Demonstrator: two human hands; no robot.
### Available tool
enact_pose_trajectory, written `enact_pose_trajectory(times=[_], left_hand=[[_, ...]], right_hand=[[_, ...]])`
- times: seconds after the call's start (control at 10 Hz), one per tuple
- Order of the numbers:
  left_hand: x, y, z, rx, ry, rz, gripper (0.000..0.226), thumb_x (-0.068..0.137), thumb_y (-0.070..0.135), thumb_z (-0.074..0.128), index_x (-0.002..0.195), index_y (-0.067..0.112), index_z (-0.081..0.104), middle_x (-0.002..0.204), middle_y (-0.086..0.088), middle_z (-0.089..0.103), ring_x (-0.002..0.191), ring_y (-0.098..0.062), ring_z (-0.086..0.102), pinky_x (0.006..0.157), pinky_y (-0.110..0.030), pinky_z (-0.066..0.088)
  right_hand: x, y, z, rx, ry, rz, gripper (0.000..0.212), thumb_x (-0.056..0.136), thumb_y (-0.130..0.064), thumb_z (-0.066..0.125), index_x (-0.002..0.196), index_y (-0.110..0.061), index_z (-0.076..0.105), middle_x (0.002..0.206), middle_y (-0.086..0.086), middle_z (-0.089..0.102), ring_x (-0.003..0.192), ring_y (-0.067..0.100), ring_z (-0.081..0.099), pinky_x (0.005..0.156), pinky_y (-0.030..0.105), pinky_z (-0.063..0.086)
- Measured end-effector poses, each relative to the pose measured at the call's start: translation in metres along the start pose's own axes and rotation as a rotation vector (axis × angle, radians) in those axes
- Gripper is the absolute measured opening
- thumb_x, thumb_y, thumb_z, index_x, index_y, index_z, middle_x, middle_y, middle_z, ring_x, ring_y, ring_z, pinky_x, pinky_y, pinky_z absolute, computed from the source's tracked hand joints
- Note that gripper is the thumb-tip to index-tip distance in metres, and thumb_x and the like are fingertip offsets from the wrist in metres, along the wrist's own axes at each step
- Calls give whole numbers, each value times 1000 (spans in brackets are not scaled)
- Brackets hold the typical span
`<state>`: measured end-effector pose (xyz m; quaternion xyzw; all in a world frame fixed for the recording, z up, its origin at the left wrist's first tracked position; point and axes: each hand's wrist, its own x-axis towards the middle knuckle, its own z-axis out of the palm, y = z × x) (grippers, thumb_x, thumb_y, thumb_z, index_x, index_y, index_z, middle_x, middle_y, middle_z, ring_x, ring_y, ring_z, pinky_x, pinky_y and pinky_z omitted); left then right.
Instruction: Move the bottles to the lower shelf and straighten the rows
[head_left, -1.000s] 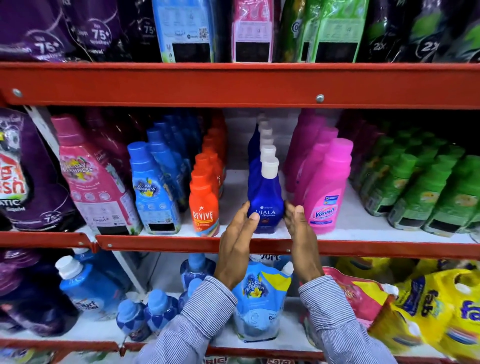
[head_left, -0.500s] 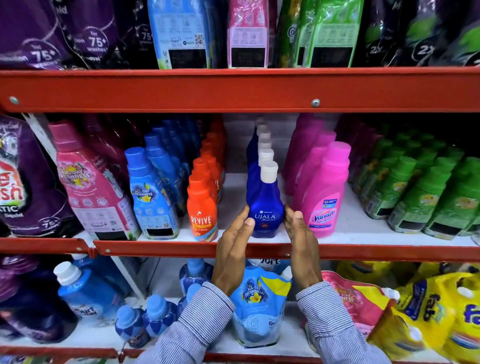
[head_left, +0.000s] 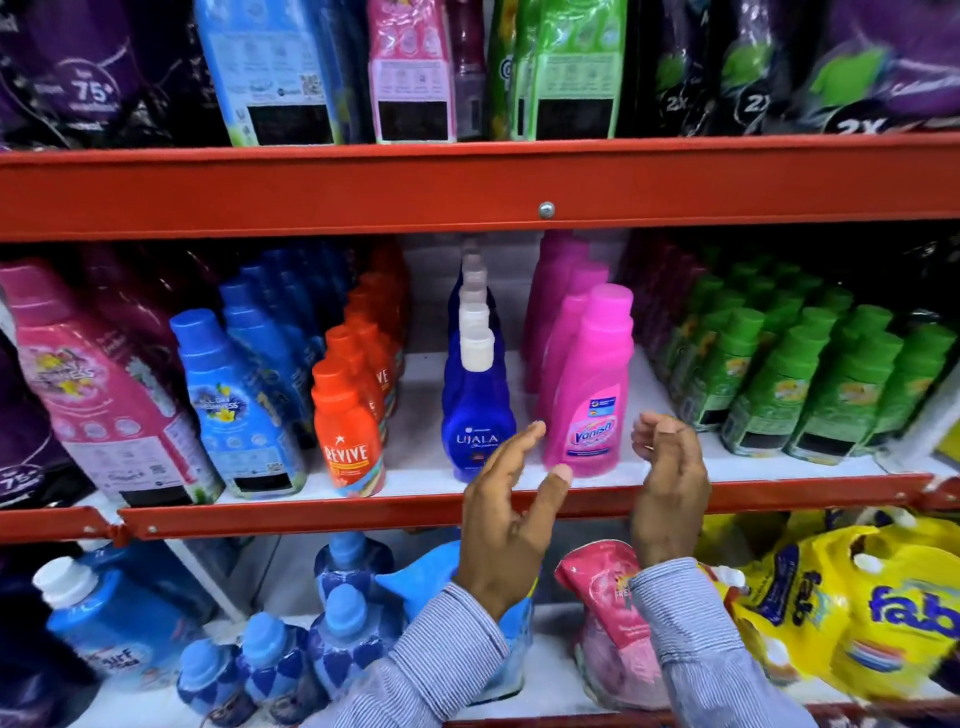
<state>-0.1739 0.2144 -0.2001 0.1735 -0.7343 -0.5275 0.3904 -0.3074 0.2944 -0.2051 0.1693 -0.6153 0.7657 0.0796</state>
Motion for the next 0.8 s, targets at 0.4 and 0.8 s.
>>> enact_pose_trajectory(times=[0.4, 0.8], left_hand=[[24, -1, 29, -27, -73, -260, 92, 80, 81, 57, 153, 26, 51, 153, 9, 60, 143, -5, 53, 126, -44, 38], [20, 5, 28, 35, -25, -175, 90, 78, 75, 51, 154, 26, 50, 157, 12, 53, 143, 3, 48, 128, -37, 36]], right_hand=[[22, -2, -13, -204, -368, 94, 59, 94, -49, 28, 117, -19, 73, 105, -3, 74, 89, -14, 65, 76, -6, 40], [21, 2, -18, -146, -287, 101, 57, 89, -51, 35, 121, -20, 71, 109, -6, 74, 107, 15, 70, 99, 36, 53]])
